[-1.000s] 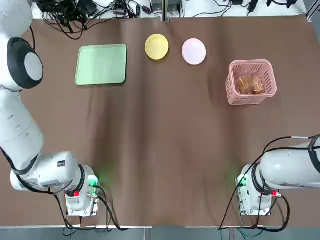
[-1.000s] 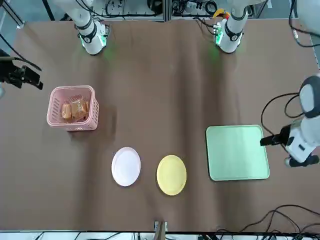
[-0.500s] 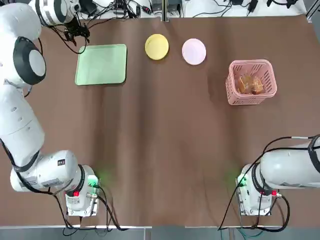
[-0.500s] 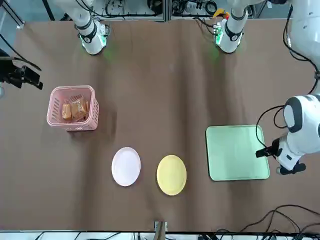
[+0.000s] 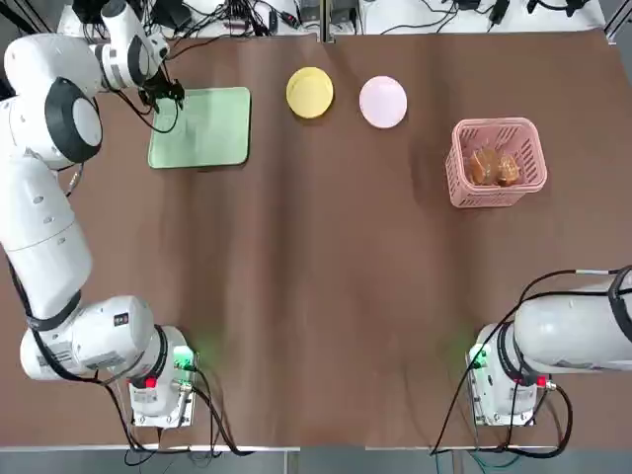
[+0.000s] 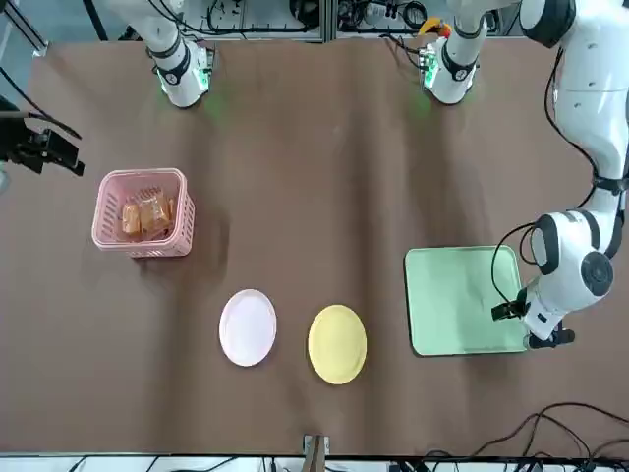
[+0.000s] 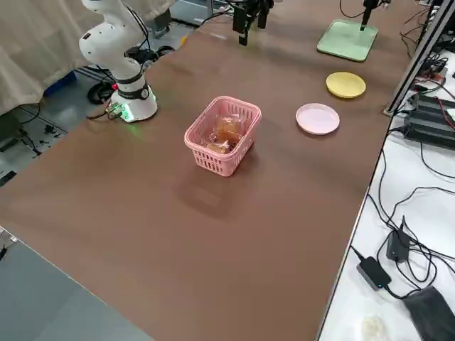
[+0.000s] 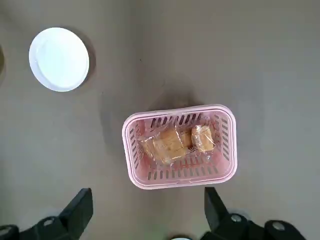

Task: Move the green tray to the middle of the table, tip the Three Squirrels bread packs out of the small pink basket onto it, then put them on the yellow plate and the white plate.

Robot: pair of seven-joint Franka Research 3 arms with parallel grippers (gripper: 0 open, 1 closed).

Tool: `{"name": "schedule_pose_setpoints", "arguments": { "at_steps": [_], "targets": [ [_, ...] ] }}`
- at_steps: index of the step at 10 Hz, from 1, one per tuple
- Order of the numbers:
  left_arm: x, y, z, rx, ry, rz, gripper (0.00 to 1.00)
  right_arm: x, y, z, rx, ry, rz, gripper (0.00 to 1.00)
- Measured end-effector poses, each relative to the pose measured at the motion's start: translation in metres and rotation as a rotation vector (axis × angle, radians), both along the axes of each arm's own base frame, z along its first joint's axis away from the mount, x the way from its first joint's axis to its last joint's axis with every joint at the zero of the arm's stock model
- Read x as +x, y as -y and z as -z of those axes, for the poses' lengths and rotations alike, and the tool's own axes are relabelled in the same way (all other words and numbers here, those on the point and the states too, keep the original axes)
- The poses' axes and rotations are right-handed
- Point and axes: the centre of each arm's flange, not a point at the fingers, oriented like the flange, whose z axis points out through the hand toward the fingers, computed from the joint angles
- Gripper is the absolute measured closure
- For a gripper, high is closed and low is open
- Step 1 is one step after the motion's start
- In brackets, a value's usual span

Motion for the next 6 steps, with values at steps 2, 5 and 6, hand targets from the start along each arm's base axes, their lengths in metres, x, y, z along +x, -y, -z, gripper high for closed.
{"name": "schedule_pose_setpoints", "arguments": {
  "at_steps": [2, 5, 6],
  "targets": [
    [-0.006, -0.019, 0.003, 0.0, -0.004, -0.025, 0.0, 0.0, 0.0, 0.0, 0.0, 0.0, 0.0, 0.01],
    [-0.014, -0.036, -0.006, 0.005, -0.003, -0.043, 0.0, 0.0, 0.0, 0.0, 0.0, 0.0, 0.0, 0.01],
    [-0.021, -0.041, 0.001, 0.004, -0.01, -0.04, 0.01, 0.0, 0.0, 0.0, 0.0, 0.0, 0.0, 0.01]
  ]
}}
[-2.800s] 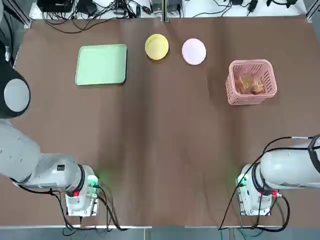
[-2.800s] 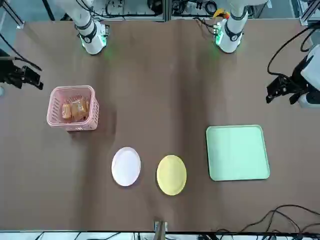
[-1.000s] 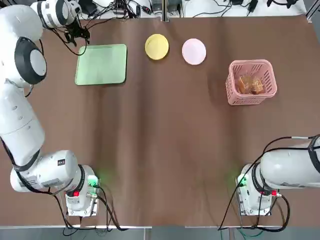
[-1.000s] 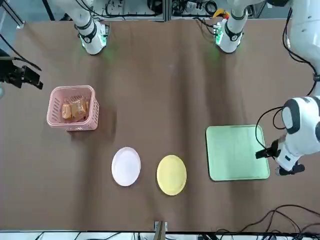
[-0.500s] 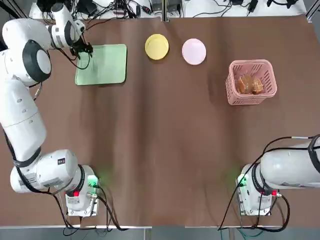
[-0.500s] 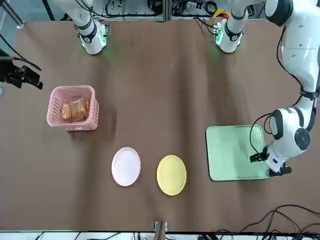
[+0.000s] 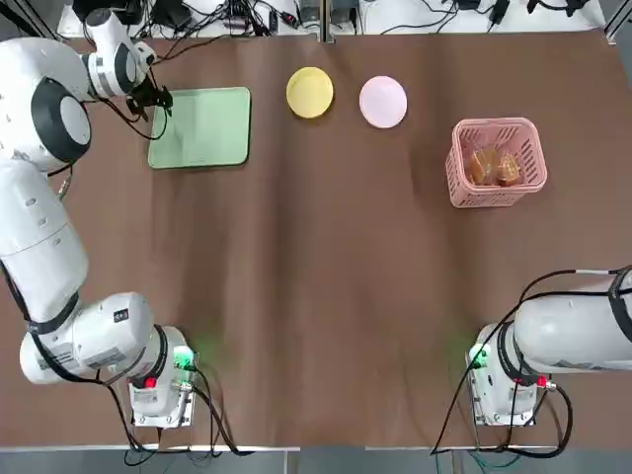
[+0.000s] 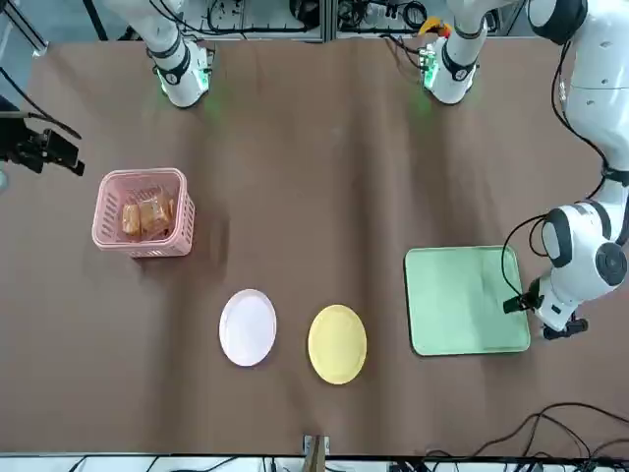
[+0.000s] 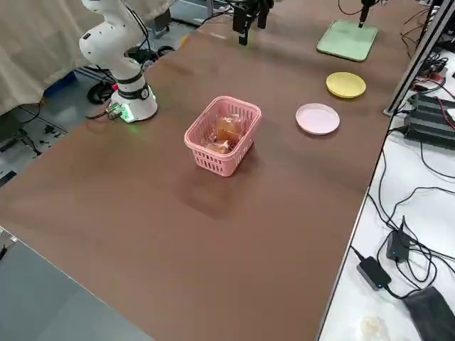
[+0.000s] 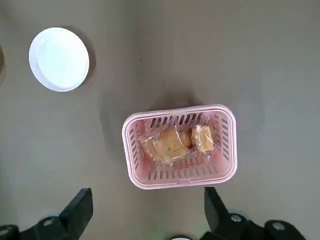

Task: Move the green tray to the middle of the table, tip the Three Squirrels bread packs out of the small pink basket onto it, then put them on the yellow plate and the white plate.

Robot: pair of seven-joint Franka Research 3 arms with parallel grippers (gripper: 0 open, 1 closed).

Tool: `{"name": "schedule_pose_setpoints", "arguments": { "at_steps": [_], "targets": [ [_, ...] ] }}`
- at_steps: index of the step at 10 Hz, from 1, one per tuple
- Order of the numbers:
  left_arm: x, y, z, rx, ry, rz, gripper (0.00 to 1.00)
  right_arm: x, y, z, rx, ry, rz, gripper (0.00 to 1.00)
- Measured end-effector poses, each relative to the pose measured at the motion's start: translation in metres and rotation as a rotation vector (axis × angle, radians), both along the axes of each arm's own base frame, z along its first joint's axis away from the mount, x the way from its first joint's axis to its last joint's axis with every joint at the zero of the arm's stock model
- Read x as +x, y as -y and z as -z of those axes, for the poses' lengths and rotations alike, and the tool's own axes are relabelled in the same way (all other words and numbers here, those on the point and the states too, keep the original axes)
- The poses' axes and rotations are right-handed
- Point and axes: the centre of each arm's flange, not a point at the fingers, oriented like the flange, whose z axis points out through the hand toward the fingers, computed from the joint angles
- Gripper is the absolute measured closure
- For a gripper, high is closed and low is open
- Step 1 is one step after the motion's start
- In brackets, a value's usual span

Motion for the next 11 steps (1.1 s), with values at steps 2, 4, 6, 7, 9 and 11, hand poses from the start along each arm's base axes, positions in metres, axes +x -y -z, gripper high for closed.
{"name": "schedule_pose_setpoints", "arguments": {
  "at_steps": [2, 4, 6, 7, 9, 11],
  "targets": [
    [-0.012, -0.009, 0.013, -0.003, -0.008, 0.026, 0.14, 0.0, 0.0, 0.0, 0.0, 0.0, 0.0, 0.01],
    [-0.013, -0.01, 0.012, -0.004, -0.005, 0.043, 0.48, 0.0, 0.0, 0.0, 0.0, 0.0, 0.0, 0.01],
    [-0.013, -0.016, 0.01, 0.001, -0.002, 0.04, 0.81, 0.0, 0.0, 0.0, 0.0, 0.0, 0.0, 0.01],
    [-0.014, -0.018, 0.008, 0.001, 0.0, 0.043, 0.91, 0.0, 0.0, 0.0, 0.0, 0.0, 0.0, 0.01],
    [-0.015, -0.015, 0.008, -0.003, -0.003, 0.055, 0.92, 0.0, 0.0, 0.0, 0.0, 0.0, 0.0, 0.01],
    [-0.024, -0.001, 0.008, -0.014, -0.012, 0.072, 0.92, 0.0, 0.0, 0.0, 0.0, 0.0, 0.0, 0.01]
  ]
}}
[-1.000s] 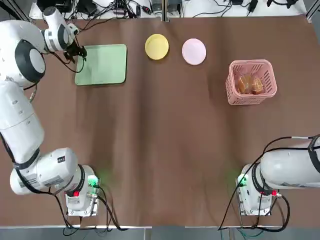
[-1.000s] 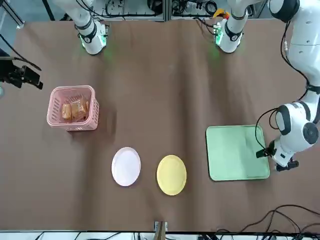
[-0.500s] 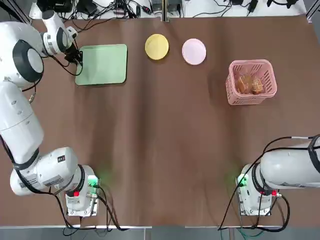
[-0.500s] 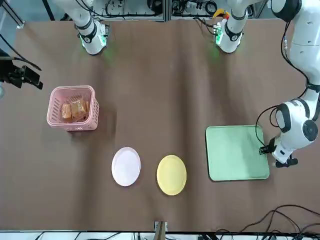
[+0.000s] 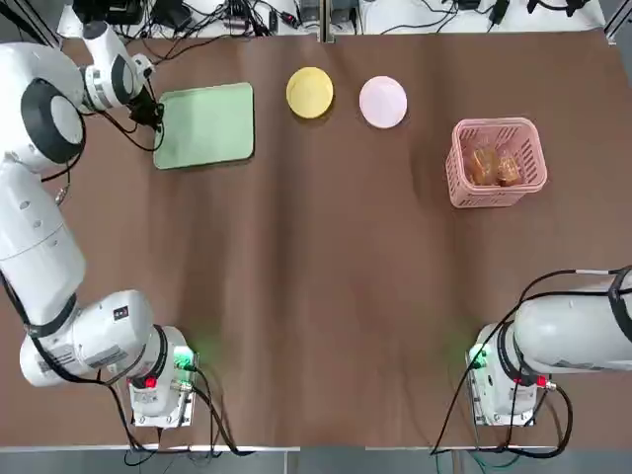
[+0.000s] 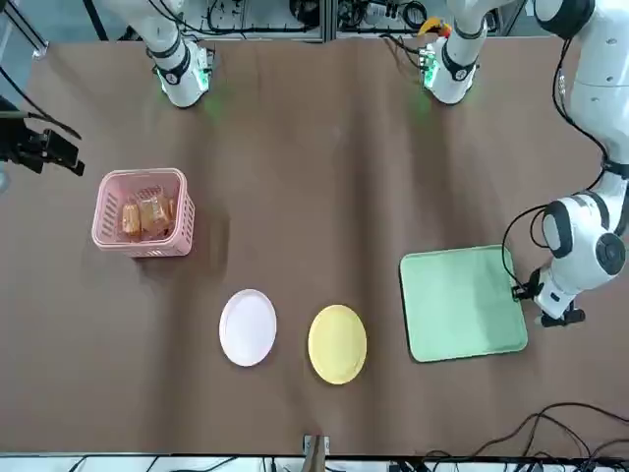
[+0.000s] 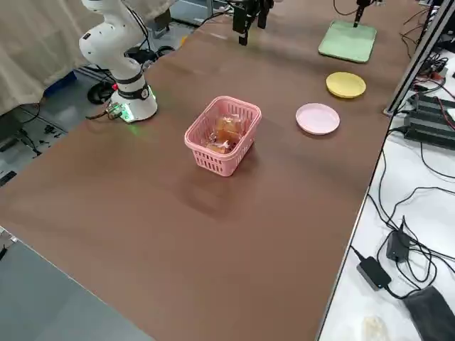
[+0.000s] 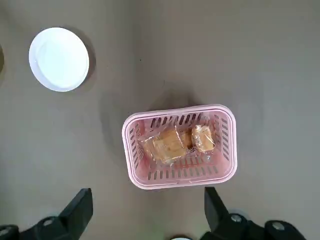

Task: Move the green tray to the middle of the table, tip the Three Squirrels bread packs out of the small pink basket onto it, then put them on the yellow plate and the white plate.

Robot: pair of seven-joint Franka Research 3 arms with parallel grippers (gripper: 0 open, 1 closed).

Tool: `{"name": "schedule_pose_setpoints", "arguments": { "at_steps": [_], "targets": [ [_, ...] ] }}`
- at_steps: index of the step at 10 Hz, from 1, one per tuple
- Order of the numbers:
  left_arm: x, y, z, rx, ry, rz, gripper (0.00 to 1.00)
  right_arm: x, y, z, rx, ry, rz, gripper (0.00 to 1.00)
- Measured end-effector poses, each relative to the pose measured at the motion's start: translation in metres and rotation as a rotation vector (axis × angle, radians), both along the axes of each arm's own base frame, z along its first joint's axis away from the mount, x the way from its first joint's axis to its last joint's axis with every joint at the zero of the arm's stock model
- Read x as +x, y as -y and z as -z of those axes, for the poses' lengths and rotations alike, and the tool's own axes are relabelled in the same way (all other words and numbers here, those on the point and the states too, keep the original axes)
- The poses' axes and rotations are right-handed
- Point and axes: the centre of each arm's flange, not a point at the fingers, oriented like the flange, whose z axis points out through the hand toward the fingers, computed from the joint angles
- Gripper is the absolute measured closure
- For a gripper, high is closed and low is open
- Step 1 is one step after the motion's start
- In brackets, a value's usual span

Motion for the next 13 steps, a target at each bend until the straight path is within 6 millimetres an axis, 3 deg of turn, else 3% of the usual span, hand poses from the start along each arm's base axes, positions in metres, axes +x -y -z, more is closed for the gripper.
{"name": "schedule_pose_setpoints", "arguments": {
  "at_steps": [2, 5, 7, 9, 10, 11, 13],
  "targets": [
    [-0.032, 0.028, 0.001, -0.011, 0.007, 0.034, 0.92, 0.0, 0.0, 0.0, 0.0, 0.0, 0.0, 0.01],
    [-0.111, 0.073, -0.002, -0.018, -0.043, 0.096, 0.92, 0.0, 0.0, 0.0, 0.0, -0.001, 0.001, 0.01],
    [-0.152, 0.119, 0.0, -0.032, -0.091, 0.168, 0.92, 0.0, 0.001, 0.0, 0.0, -0.001, 0.001, 0.01],
    [-0.171, 0.17, 0.004, -0.052, -0.113, 0.23, 0.92, -0.001, 0.001, 0.001, 0.0, -0.009, 0.001, 0.01],
    [-0.178, 0.202, 0.004, -0.065, -0.121, 0.232, 0.93, -0.002, 0.001, 0.002, -0.001, -0.016, 0.002, 0.01],
    [-0.187, 0.247, 0.002, -0.082, -0.127, 0.202, 0.94, -0.002, 0.002, 0.003, -0.001, -0.02, 0.003, 0.01],
    [-0.213, 0.365, -0.007, -0.121, -0.129, 0.126, 0.94, -0.002, 0.003, 0.003, -0.001, -0.023, 0.005, 0.01]
  ]
}}
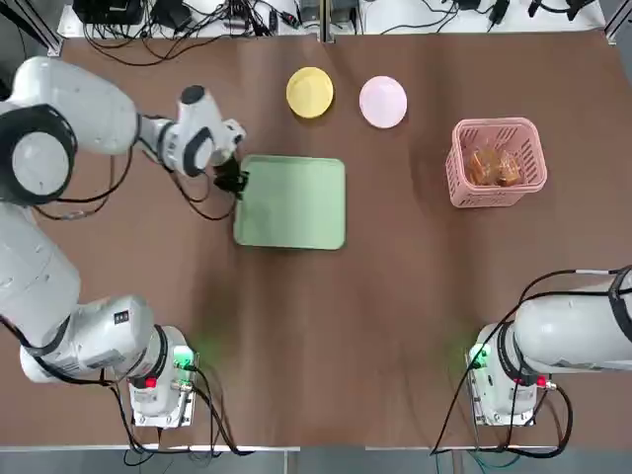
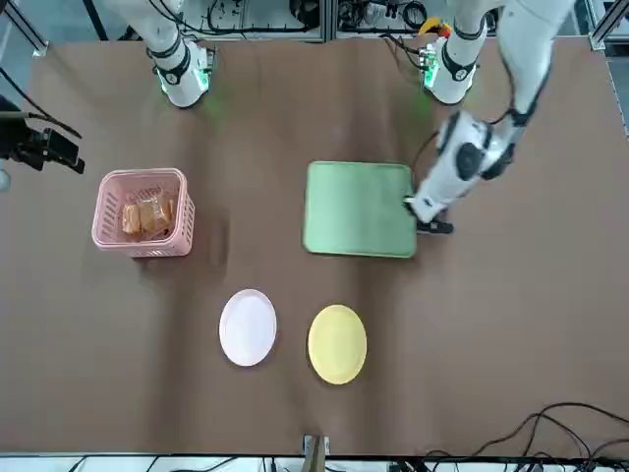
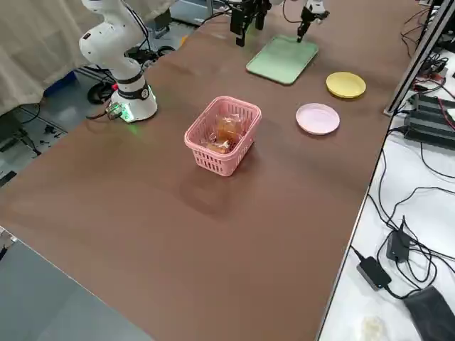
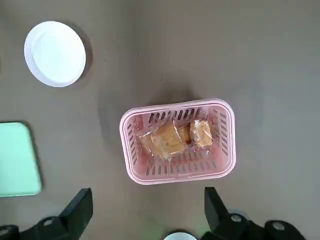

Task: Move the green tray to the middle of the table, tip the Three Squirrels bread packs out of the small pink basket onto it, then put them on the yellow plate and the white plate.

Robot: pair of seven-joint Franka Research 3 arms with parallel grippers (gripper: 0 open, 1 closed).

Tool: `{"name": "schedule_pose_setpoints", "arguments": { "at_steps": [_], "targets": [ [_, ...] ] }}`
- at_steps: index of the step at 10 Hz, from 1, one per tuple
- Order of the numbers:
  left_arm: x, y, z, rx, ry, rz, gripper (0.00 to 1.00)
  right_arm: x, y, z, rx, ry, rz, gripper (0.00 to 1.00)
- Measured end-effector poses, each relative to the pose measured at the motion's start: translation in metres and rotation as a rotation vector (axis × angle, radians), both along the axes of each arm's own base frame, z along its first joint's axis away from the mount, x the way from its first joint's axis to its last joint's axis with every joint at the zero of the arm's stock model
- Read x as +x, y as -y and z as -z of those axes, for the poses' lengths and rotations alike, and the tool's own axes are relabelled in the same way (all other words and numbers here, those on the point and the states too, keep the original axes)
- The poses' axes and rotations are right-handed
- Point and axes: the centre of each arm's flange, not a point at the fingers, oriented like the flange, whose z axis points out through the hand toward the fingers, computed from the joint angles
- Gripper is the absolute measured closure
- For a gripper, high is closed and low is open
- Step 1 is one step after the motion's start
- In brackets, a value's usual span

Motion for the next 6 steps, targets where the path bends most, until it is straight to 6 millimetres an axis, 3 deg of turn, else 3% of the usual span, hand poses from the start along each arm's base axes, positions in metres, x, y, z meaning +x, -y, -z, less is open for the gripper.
{"name": "schedule_pose_setpoints", "arguments": {
  "at_steps": [2, 3, 4, 6],
  "targets": [
    [-0.021, 0.112, -0.009, -0.046, -0.008, -0.053, 0.94, -0.001, 0.0, 0.002, 0.0, -0.01, 0.0, 0.01],
    [-0.023, 0.145, -0.008, -0.065, -0.011, -0.056, 0.94, -0.001, 0.0, 0.007, 0.0, -0.023, 0.0, 0.01],
    [-0.02, 0.16, -0.001, -0.065, -0.006, -0.052, 0.94, -0.002, 0.001, 0.013, 0.0, -0.039, 0.001, 0.02],
    [-0.009, 0.167, 0.012, -0.05, 0.005, -0.054, 0.94, -0.007, 0.0, 0.033, 0.0, -0.08, -0.001, 0.04]
  ]
}}
